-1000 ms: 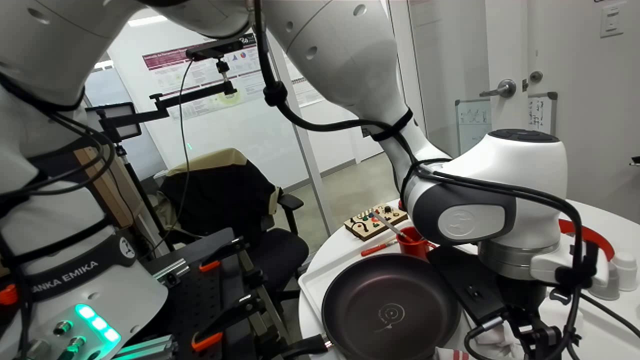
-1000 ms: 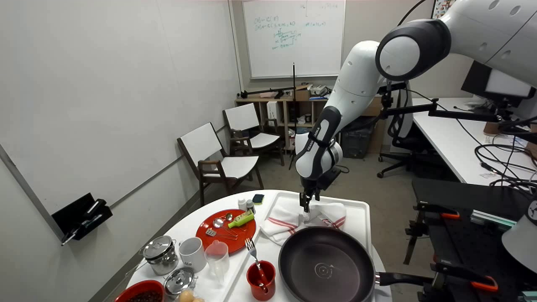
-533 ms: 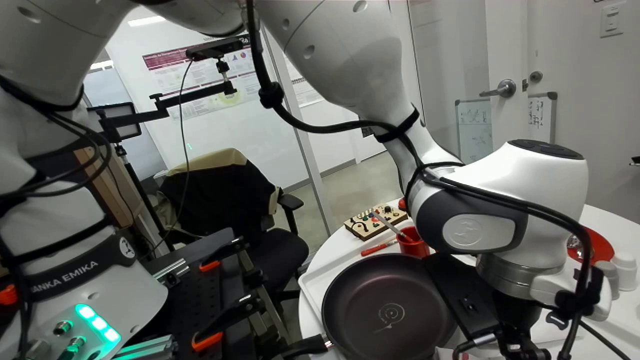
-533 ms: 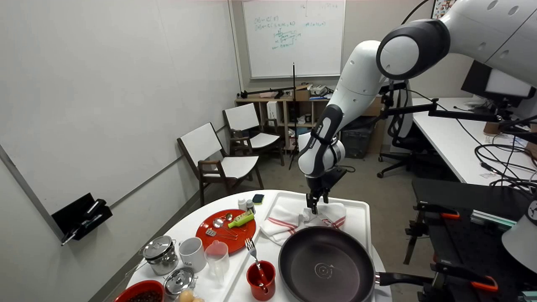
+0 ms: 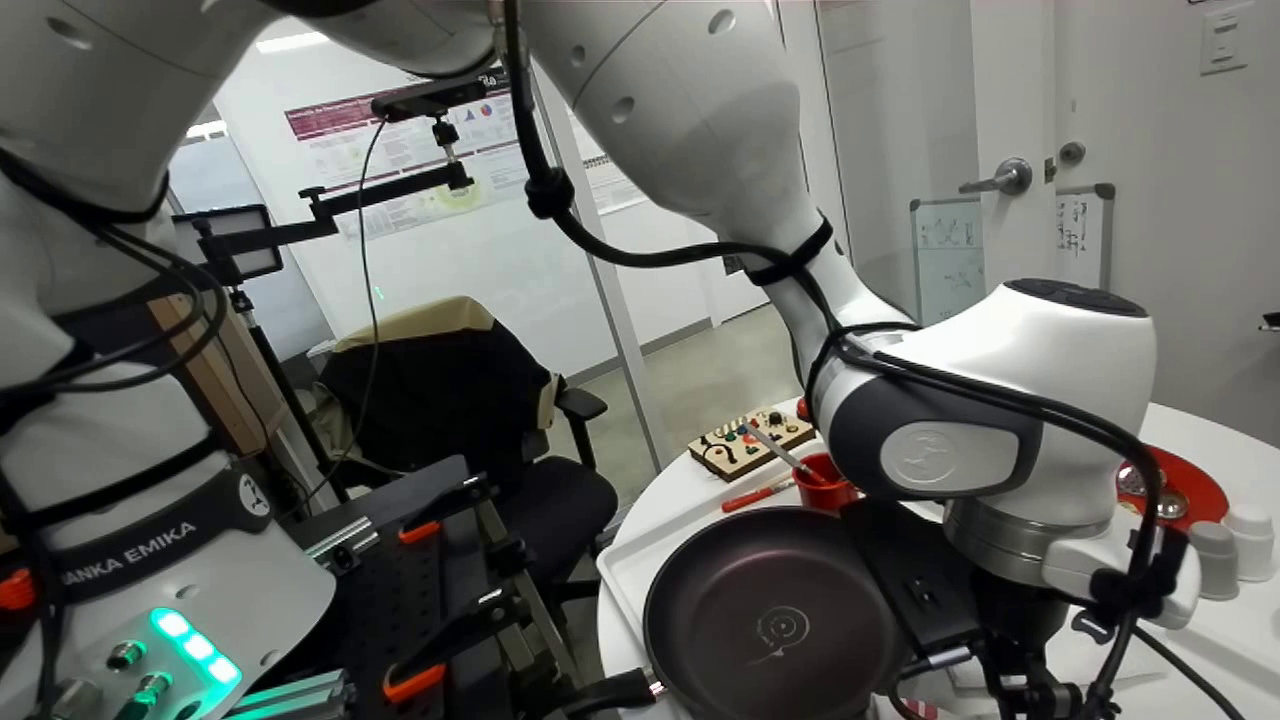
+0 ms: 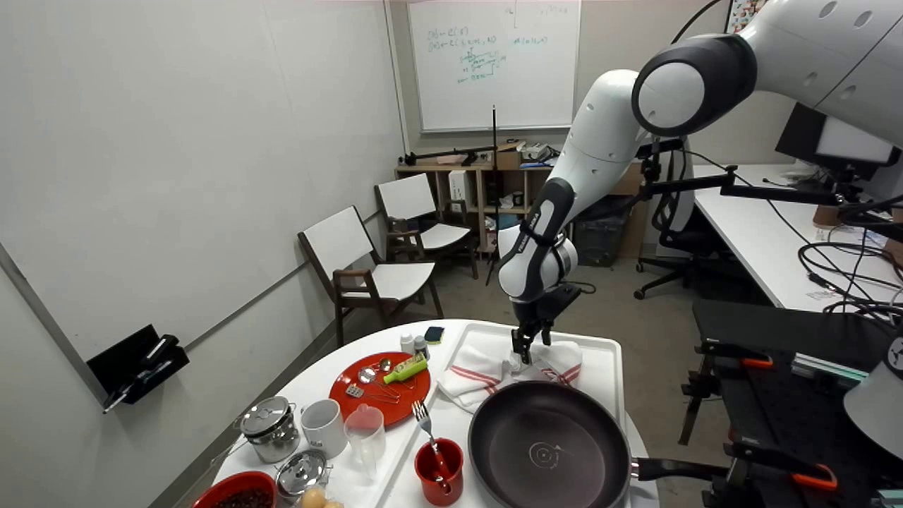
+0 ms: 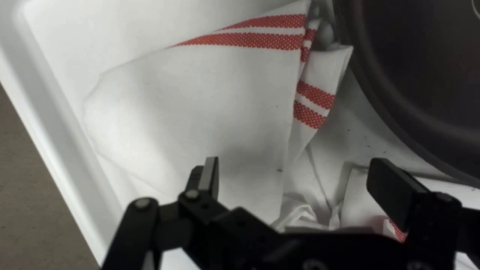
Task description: Wipe the pan with the white towel
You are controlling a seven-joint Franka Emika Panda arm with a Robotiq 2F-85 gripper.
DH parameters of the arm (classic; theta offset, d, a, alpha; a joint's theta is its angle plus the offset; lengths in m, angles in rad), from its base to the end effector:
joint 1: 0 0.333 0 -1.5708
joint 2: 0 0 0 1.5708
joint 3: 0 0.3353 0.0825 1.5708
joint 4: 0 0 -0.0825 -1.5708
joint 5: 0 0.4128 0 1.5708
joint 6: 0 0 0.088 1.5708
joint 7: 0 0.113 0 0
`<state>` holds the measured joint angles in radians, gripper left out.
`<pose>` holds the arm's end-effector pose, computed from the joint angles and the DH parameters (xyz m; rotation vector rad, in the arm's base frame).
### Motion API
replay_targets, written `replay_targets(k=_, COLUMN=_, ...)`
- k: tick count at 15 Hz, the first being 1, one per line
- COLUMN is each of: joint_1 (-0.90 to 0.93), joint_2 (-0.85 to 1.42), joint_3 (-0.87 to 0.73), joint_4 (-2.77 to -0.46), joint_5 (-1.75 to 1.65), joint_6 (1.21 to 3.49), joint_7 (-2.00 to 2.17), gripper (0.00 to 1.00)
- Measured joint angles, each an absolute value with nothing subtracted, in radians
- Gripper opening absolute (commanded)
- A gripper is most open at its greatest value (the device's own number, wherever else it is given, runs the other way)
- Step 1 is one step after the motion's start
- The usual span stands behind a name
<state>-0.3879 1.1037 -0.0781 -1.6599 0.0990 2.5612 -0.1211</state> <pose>0.5620 -0.2852 -0.0695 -3.0353 0.6110 0.3057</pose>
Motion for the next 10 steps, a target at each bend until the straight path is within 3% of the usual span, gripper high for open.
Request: replay_targets(k=10, joint_1=-0.325, joint_2=1.234, joint_3=-0.188, joint_4=-1.567, joint_5=0.098, joint_6=2.523, joint_7=0.060, gripper=1.00)
